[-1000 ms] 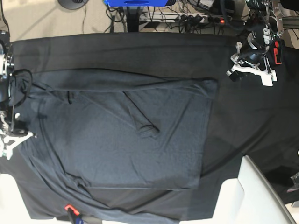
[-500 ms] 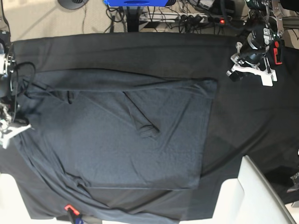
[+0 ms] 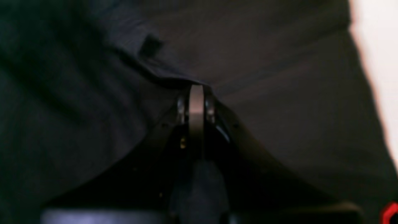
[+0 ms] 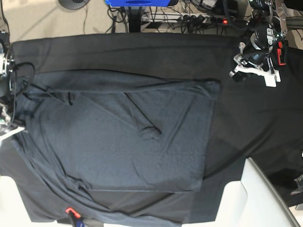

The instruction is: Fold the T-shirt properly

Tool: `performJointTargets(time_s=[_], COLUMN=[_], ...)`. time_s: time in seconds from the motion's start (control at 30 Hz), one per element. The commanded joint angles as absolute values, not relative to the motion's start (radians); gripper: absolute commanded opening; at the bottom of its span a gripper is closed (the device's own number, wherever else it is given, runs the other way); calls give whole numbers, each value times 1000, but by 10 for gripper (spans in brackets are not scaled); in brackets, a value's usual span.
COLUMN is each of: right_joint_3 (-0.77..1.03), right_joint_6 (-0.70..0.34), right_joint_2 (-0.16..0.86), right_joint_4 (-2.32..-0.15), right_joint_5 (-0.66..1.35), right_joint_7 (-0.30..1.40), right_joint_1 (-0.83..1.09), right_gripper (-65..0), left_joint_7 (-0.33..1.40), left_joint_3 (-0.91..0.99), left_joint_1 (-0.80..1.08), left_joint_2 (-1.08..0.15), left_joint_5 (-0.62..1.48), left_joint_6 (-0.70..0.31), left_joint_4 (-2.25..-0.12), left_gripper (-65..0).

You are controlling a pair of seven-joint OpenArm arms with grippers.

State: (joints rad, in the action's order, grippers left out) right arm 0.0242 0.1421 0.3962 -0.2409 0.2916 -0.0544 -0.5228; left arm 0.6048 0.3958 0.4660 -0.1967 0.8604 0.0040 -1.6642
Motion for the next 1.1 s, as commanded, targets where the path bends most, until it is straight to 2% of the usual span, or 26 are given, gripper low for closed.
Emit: performJointTargets(time_s=[0.0, 0.1, 0.27, 0.47, 0.53, 0.63, 0.73, 0.8, 0.87, 1.07], right_joint_3=[24, 28, 24, 33, 33, 48, 216, 360, 432, 455], right_joint_6=[160, 173, 289, 297, 242, 107, 24, 18, 18, 18], right_joint_2=[430, 435, 443, 447, 447, 447, 418, 380, 369, 371], right_joint_4=[-252, -252, -255, -298, -378, -553, -725, -802, -834, -834], right_joint_5=[294, 294, 294, 298, 298, 302, 303, 298, 297, 295], right_joint_7=[-79, -79, -79, -142, -102, 51, 206, 318, 387, 409], right_joint_1=[-550, -550, -552, -536, -478, -380, -294, -262, -254, -223], right_gripper=[-647, -647, -647, -650, -650, -650, -650, -650, -650, -650], left_joint_7=[587, 587, 587, 587, 587, 587, 587, 587, 587, 587], left_joint_3=[401, 401, 401, 401, 401, 401, 401, 401, 401, 401], left_joint_1=[469, 470, 469, 469, 470, 472, 470, 466, 464, 464], left_joint_2=[-206, -206, -206, -206, -206, -208, -209, -209, -209, -209], left_joint_5=[868, 868, 868, 868, 868, 868, 868, 868, 868, 868], left_joint_6=[-1, -1, -1, -1, -1, -1, -1, -1, -1, -1], left_joint_4=[-1678, -1678, -1679, -1685, -1685, -1682, -1684, -1685, -1685, -1685], left_gripper=[-650, -650, -650, -650, -650, -650, -650, -650, -650, -650])
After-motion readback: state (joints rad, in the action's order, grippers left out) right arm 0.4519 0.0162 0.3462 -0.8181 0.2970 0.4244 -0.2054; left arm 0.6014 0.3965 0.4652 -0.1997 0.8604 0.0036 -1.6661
